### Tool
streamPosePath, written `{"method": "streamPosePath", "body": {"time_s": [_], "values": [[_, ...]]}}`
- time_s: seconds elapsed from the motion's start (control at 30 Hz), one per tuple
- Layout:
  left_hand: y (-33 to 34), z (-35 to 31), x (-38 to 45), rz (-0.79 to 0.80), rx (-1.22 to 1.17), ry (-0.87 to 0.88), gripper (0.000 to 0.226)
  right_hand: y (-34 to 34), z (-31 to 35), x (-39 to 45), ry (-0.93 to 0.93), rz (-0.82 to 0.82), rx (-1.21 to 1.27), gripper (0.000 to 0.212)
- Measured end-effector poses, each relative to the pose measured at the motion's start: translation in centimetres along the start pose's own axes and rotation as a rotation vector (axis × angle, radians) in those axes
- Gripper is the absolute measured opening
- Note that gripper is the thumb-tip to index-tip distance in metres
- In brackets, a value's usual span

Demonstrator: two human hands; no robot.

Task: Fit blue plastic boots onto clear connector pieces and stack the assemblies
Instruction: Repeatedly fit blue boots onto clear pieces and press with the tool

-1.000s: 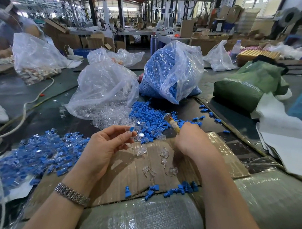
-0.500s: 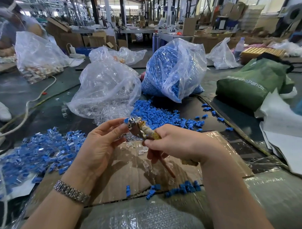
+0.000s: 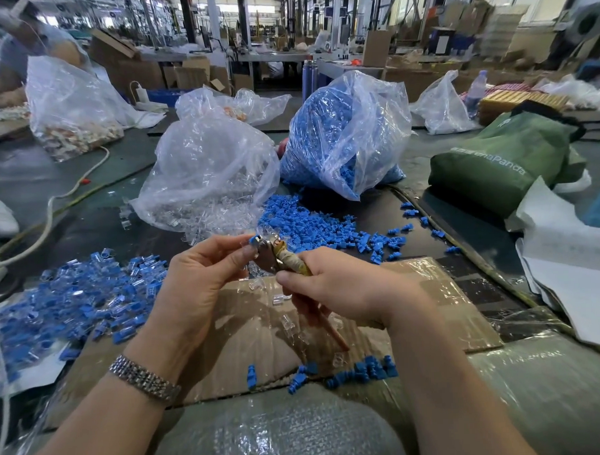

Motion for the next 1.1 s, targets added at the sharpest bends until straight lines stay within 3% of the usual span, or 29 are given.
{"method": "streamPosePath", "body": {"time_s": [0.37,0.47,0.6,0.67,0.73,0.8,0.93,1.0,1.1], "values": [[-2.0,-1.1,0.3,-0.097,0.253,0.123,0.014,-1.1,0.0,-0.1,-0.003,-0.042,0.045,0.038],[-4.1,-2.2,0.2,-0.257,0.483,0.192,0.01,-3.6,-1.4,-0.4,0.058,-0.177,0.046,0.039],[-7.0,-3.5,-0.7,-0.529,0.965,0.155,0.01,-7.2,-5.3,-1.0,0.28,-0.431,-0.244,0.034],[-7.2,-3.8,-1.0,-0.569,1.217,0.111,0.008,-7.6,-7.5,-1.0,0.412,-0.475,-0.345,0.029],[-6.5,-3.5,-1.0,-0.536,1.357,0.108,0.009,-7.4,-9.1,-0.9,0.524,-0.455,-0.364,0.035],[-4.4,-3.6,-0.8,-0.446,1.336,0.231,0.012,-7.1,-9.6,-0.7,0.574,-0.435,-0.413,0.038],[0.9,-1.1,-0.1,-0.048,1.23,0.342,0.018,-6.4,-9.7,-0.2,0.577,-0.426,-0.48,0.051],[2.0,0.0,0.0,0.037,1.255,0.365,0.023,-6.3,-8.7,0.1,0.525,-0.471,-0.524,0.063],[2.3,0.7,0.1,0.051,1.297,0.378,0.027,-5.6,-5.1,1.9,0.267,-0.508,-0.571,0.043]]}}
Point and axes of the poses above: each hand's wrist, its own x-axis towards the middle knuckle, its own y-axis out of the palm, z = x × y, the point moved 10 cm from there along x, towards the middle knuckle, and after that the axes turned 3 degrees about x, right-handed, at the moved point
